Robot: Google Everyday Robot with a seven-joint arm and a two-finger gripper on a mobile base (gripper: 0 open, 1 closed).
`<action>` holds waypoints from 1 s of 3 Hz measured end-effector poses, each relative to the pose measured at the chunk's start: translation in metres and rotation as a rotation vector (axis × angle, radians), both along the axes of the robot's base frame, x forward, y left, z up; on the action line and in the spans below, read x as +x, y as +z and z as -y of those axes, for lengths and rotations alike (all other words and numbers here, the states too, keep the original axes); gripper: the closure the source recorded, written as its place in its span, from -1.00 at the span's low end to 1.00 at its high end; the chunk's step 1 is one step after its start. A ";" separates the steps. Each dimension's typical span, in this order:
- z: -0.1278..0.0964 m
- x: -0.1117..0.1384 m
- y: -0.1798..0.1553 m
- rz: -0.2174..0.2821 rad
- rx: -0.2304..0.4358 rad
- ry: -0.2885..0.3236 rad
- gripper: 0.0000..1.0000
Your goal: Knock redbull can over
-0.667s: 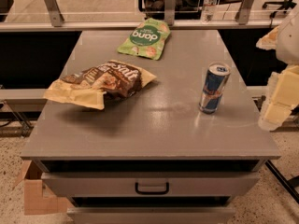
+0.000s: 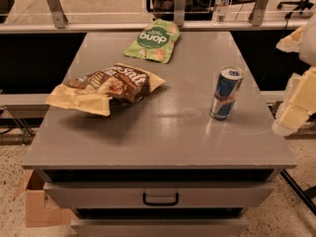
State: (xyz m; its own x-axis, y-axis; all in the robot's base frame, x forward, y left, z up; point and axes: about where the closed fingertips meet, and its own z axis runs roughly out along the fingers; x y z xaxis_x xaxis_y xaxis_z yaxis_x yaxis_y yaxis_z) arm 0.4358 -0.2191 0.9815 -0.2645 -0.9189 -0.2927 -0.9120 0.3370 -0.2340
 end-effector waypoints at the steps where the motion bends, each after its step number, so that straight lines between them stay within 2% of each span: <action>1: 0.032 -0.002 0.003 0.075 0.196 -0.142 -1.00; 2: 0.063 0.001 -0.016 0.156 0.381 -0.237 -1.00; 3: 0.069 0.016 -0.048 0.228 0.581 -0.237 -1.00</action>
Offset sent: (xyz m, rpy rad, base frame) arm 0.0057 -0.0714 -0.0027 0.9014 -0.2811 -0.3188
